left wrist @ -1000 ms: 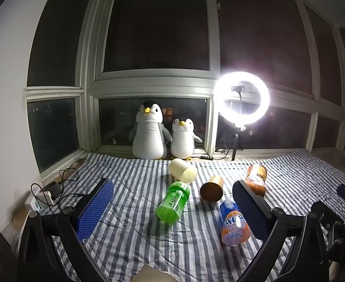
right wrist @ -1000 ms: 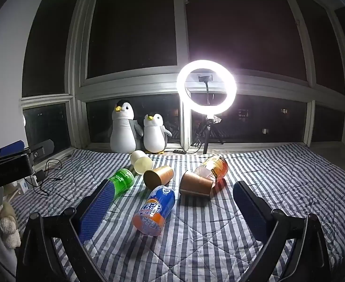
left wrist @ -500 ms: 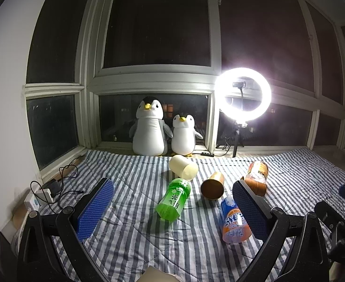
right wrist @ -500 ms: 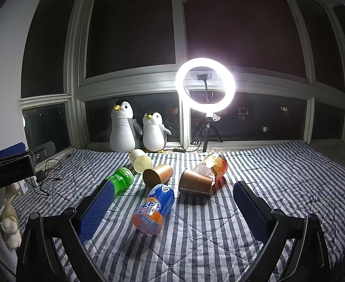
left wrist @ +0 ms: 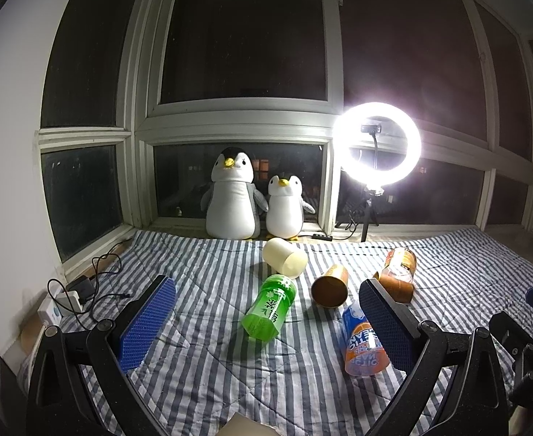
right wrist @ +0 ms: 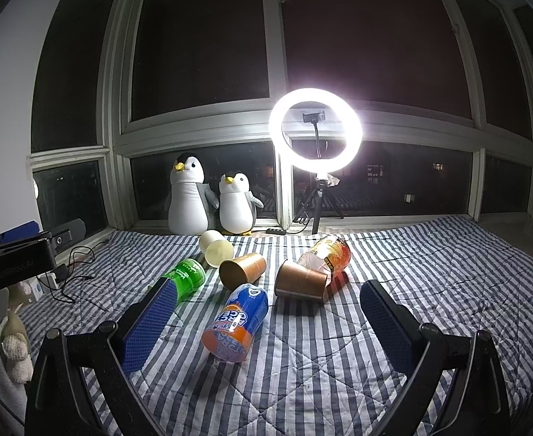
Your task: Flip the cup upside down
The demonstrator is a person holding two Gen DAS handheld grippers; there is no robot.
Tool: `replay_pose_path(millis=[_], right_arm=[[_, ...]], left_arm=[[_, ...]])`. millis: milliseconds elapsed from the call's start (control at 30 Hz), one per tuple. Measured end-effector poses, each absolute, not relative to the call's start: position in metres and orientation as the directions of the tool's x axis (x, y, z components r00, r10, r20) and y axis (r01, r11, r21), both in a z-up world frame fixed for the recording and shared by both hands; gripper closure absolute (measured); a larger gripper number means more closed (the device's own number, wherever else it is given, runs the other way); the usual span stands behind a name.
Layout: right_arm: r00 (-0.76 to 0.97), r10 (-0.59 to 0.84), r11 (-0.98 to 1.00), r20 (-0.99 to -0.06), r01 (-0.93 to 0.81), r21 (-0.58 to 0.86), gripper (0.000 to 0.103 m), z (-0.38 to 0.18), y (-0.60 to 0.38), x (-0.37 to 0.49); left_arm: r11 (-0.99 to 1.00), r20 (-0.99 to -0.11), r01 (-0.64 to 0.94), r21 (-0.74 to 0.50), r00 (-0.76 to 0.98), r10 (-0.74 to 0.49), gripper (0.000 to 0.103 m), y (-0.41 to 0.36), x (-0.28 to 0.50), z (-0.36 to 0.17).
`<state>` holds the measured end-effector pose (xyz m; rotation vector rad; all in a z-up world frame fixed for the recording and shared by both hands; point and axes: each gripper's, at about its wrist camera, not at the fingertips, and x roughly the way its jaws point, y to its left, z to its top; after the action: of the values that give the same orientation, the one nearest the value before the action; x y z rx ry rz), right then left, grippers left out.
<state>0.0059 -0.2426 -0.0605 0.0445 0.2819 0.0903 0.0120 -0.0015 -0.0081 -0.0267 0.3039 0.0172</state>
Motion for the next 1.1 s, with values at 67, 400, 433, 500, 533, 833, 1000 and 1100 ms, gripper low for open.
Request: replay_pose_path(millis=[67, 400, 433, 500, 533, 833, 1000, 1100], right_arm=[[0.957, 0.095, 0.995, -0.276, -0.083, 0.057, 0.004, -0.0606, -0.2429, 0.0058], [0.956, 0.095, 0.995, -0.277, -0.082, 0.061, 0.004, -0.0617, -0.2445, 0.0062], [0.956, 0.096, 0.995, -0.277, -0.082, 0.061, 0.004, -0.0617, -0.2445, 0.0064], [0.956, 0.095, 0.995, -0.277, -0.081, 0.061, 0.004, -0.0618, -0.2445, 0.0065], [0.956, 0.096, 0.995, -0.277, -0.081, 0.062, 0.004, -0.0617, -0.2445, 0.0066], [0.956, 0.095, 0.995, -0.278, -0.081, 0.062, 0.004, -0.0614, -0.2448, 0.0068], [0.956, 0.096, 0.995, -0.278, -0.082, 0.063, 0.004, -0.0612, -0.2447, 0.0066], [0.956, 0.095, 0.995, -0.278, -0.08, 0.064, 0.004, -0.0615, -0.2451, 0.0066]], left_arm=[[1.0, -0.299, -0.022, -0.022, 0.954, 0.014, 0.001, -0.0013, 0.012, -0.0081], [1.0, -0.3, -0.021, -0.023, 0.954, 0.013, 0.001, -0.0009, 0.0119, -0.0087], [1.0, -0.301, -0.021, -0.023, 0.954, 0.014, 0.001, -0.0004, 0.0125, -0.0093], [1.0, -0.301, -0.021, -0.023, 0.954, 0.013, 0.001, 0.0, 0.0124, -0.0096], [0.999, -0.301, -0.021, -0.024, 0.954, 0.013, 0.001, -0.0005, 0.0128, -0.0091], [1.0, -0.305, -0.023, -0.02, 0.952, 0.015, 0.001, -0.001, 0.0147, -0.0104], [1.0, -0.306, -0.023, -0.018, 0.952, 0.016, 0.001, -0.0018, 0.0152, -0.0111], [1.0, -0.306, -0.023, -0.018, 0.952, 0.016, 0.001, -0.0016, 0.0154, -0.0109]])
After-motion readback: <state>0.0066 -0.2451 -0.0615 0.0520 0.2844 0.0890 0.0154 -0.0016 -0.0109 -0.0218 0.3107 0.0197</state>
